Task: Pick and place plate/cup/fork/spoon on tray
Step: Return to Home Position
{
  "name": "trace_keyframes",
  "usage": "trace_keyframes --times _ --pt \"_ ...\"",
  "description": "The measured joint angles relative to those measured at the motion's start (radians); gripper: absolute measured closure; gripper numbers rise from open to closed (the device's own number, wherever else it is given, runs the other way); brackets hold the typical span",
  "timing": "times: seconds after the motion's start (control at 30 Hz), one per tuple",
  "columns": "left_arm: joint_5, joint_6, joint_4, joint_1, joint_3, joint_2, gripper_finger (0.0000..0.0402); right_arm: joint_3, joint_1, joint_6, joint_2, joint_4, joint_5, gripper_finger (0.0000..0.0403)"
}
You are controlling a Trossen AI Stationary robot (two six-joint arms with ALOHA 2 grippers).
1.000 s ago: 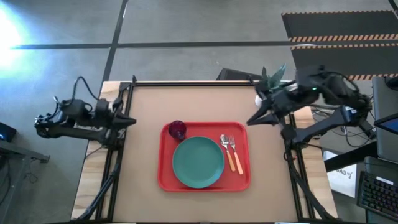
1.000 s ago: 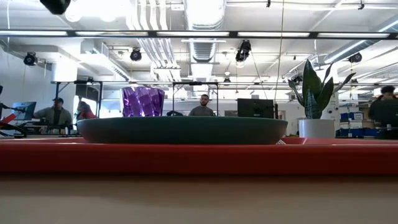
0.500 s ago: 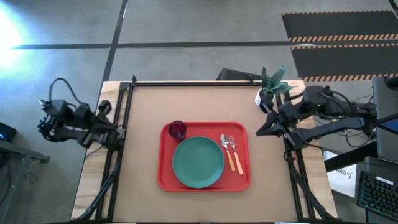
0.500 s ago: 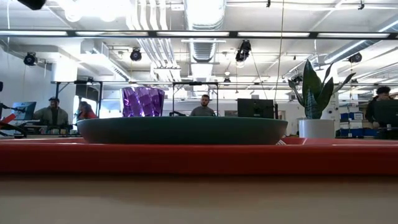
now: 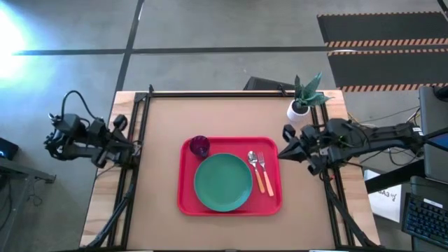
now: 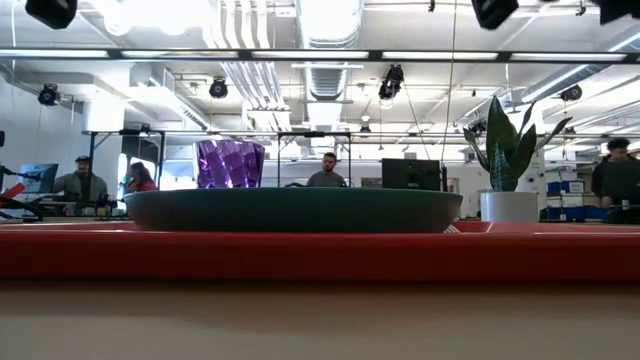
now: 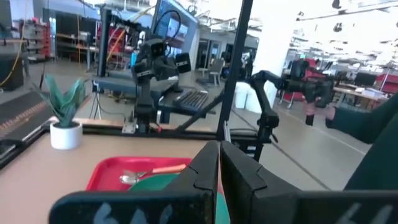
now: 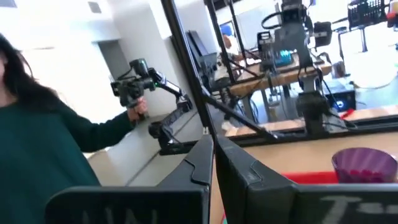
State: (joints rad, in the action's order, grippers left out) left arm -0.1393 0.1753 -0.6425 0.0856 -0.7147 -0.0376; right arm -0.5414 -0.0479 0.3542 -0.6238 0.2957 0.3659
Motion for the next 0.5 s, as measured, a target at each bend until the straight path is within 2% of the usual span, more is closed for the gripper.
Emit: trace_keyframes --times 0.1,0.27,0.4,0.5 --pt "0.000 0.000 -0.005 0.000 0.011 0.000 0.0402 0.069 0.000 0.052 -0.015 0.077 -0.004 0.0394" --pt "0.000 0.000 0.004 0.000 0.011 0.002 0.0402 0.129 0.007 0.133 -0.034 0.075 -0.061 0.0394" --pt "0.001 -0.003 0.006 0.000 0.011 0.002 0.0402 0.115 0.033 0.154 -0.019 0.076 0.004 0.0394" --pt "0.001 -0.007 0.006 0.000 0.010 0.002 0.0402 0.108 0.039 0.165 0.028 0.015 0.032 0.0394"
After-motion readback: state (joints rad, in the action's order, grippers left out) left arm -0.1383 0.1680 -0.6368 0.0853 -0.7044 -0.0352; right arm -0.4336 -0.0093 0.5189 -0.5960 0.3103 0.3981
